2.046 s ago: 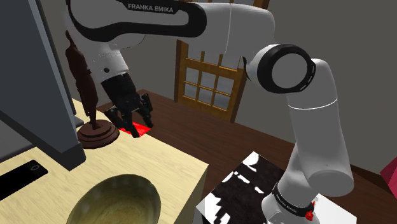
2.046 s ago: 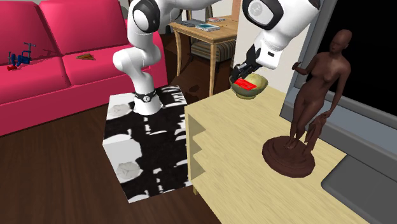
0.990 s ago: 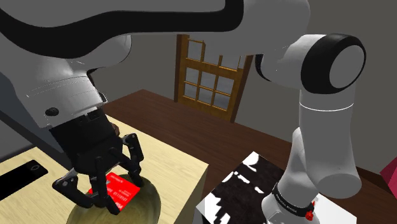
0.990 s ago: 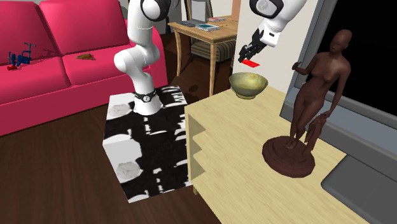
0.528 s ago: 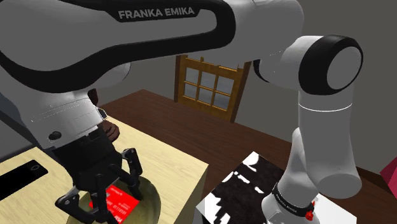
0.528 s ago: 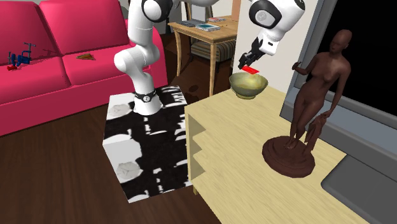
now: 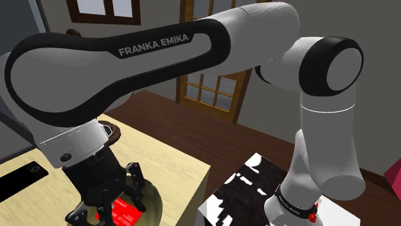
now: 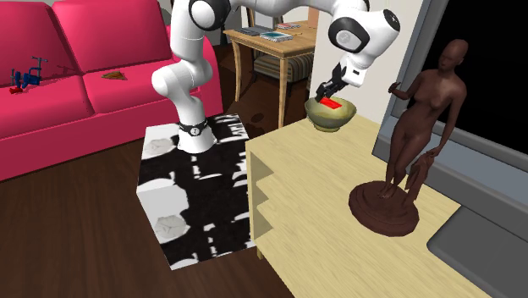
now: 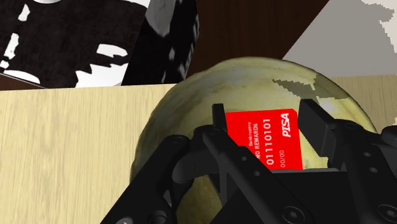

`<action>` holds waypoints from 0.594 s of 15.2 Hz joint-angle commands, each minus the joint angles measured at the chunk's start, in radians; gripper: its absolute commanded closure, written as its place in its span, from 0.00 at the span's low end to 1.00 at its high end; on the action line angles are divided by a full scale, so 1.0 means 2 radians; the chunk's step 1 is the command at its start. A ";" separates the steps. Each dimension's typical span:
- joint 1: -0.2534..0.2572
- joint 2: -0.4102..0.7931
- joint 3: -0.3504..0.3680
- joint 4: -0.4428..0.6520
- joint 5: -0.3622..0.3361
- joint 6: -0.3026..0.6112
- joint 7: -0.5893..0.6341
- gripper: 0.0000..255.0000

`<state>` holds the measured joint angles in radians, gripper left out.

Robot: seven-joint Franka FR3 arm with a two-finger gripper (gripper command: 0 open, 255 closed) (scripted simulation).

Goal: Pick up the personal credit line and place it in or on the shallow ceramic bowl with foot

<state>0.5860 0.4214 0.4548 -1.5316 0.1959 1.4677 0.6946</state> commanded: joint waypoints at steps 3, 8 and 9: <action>0.000 0.000 0.000 -0.003 0.000 0.004 -0.001 1.00; 0.000 0.000 0.000 -0.003 0.000 0.004 -0.001 0.00; 0.000 0.000 0.000 -0.003 0.000 0.004 -0.001 0.00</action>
<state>0.5865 0.4223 0.4547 -1.5381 0.1955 1.4754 0.6934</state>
